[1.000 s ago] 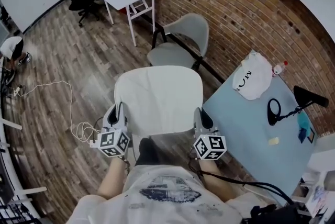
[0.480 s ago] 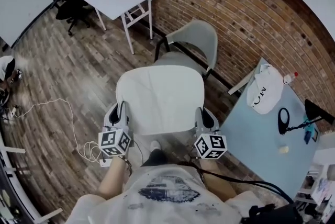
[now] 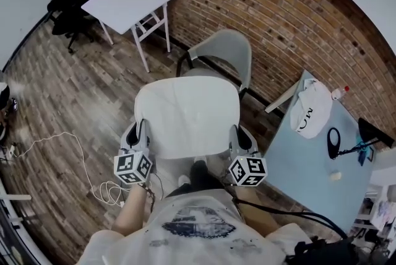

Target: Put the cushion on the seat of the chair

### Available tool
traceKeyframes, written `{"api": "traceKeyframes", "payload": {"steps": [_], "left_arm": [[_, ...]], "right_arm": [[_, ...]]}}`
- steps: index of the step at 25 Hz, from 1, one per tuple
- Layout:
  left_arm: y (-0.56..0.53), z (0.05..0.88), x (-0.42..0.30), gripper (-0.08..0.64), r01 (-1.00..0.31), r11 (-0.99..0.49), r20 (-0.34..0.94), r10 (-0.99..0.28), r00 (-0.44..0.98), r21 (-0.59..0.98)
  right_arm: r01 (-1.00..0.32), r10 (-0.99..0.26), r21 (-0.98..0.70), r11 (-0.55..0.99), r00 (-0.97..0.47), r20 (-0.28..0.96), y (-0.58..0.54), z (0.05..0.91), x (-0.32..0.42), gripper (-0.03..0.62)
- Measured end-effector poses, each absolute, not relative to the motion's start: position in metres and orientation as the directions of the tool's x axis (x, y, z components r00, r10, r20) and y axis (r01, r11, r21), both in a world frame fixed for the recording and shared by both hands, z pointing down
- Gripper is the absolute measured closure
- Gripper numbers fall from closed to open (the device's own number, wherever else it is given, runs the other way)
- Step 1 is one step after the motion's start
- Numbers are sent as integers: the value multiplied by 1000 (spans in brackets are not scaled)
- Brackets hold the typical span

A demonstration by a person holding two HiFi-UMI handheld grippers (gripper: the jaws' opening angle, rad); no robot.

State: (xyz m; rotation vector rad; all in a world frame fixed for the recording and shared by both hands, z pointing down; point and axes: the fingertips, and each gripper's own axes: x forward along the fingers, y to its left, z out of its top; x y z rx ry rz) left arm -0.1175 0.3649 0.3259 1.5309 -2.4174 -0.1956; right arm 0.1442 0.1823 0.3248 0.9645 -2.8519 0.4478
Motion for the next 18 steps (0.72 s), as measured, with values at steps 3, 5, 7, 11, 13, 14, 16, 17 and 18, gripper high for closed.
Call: {"api": "traceKeyframes", "payload": {"steps": [3, 5, 7, 11, 13, 14, 16, 17, 18], "left_arm": [[343, 327, -132, 522, -871, 424, 164, -905, -393, 250], [325, 329, -140, 522, -876, 415, 171, -908, -382, 246], [302, 332, -148, 522, -882, 405, 179, -912, -370, 240], [244, 337, -165, 522, -896, 380, 196, -920, -340, 231], [213, 339, -171, 522, -904, 364, 207, -924, -321, 225], [198, 341, -173, 522, -907, 357, 213, -926, -312, 222], [169, 344, -177, 522, -914, 342, 228, -929, -293, 218], [154, 346, -177, 522, -917, 335, 234, -930, -284, 217], [139, 348, -178, 522, -919, 329, 241, -930, -276, 216]], "right_arm": [[-613, -584, -250, 750, -790, 187, 165, 329, 131, 560], [-621, -591, -251, 743, -784, 189, 149, 332, 125, 560], [-631, -602, -256, 733, -776, 189, 130, 336, 120, 560], [-654, -624, -268, 707, -756, 197, 80, 343, 110, 560], [-668, -636, -274, 692, -744, 205, 54, 347, 107, 560], [-674, -641, -277, 685, -738, 210, 42, 350, 106, 560], [-688, -653, -286, 667, -725, 220, 19, 354, 107, 560], [-694, -658, -291, 659, -719, 225, 7, 357, 108, 560], [-699, -662, -294, 651, -713, 229, -5, 359, 110, 560]]}}
